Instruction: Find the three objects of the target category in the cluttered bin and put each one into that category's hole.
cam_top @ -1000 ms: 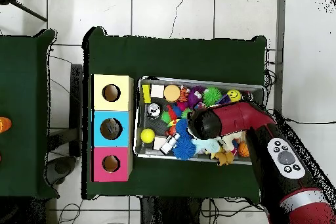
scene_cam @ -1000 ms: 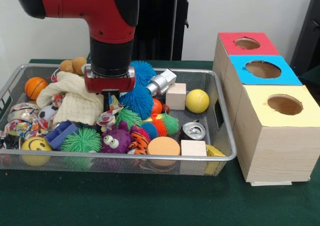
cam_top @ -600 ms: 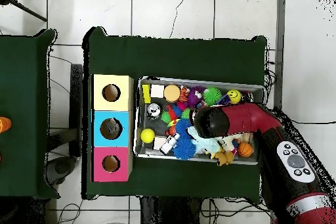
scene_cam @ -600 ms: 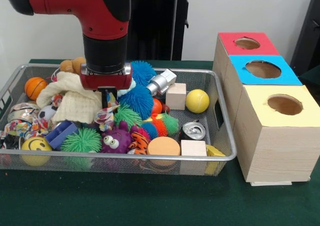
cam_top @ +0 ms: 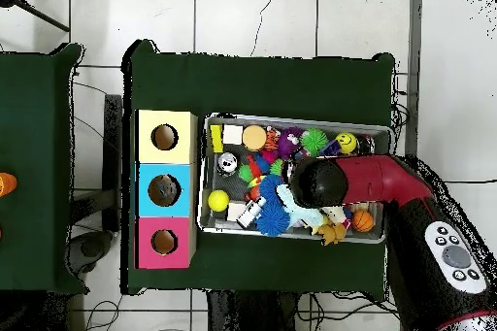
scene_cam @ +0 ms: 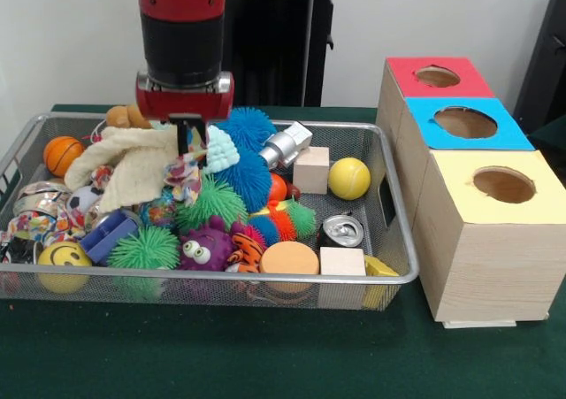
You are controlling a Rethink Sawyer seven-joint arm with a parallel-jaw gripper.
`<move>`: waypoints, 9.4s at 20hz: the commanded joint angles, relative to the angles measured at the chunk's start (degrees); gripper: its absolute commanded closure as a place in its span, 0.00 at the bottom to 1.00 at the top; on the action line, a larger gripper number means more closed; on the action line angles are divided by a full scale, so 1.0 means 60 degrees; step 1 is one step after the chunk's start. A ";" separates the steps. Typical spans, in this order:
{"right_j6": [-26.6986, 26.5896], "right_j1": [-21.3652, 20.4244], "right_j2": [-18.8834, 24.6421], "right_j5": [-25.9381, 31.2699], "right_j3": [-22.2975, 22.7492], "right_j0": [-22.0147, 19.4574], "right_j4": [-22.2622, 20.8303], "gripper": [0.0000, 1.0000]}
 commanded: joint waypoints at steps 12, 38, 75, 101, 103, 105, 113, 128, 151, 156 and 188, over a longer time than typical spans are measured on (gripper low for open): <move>-0.0622 -0.3365 0.0338 0.3528 0.1295 0.0426 0.2636 1.00; 0.0331 -0.1625 -0.0736 0.0520 0.1948 0.0510 0.1170 0.00; 0.1974 -0.3172 -0.2694 0.0925 0.3421 0.3324 0.3593 0.00; 0.2603 -0.1172 -0.3655 -0.1638 0.3248 0.4097 0.4193 0.00; 0.2433 -0.1543 -0.3713 -0.1157 0.3298 0.4073 0.4423 0.00; 0.2298 -0.1868 -0.3873 -0.0823 0.3313 0.4090 0.4529 0.00; 0.1844 -0.1325 -0.3877 -0.1165 0.3097 0.4146 0.4768 0.00; 0.0159 -0.0692 -0.3178 -0.0994 0.2377 0.4011 0.4119 0.00; -0.3254 -0.0129 -0.0491 -0.0201 0.1344 0.2502 0.1717 0.00; -0.3050 -0.0042 0.0021 -0.0087 0.1199 0.2214 0.1253 0.00; -0.0390 -0.3650 0.1190 0.4457 0.1654 0.2319 0.4685 1.00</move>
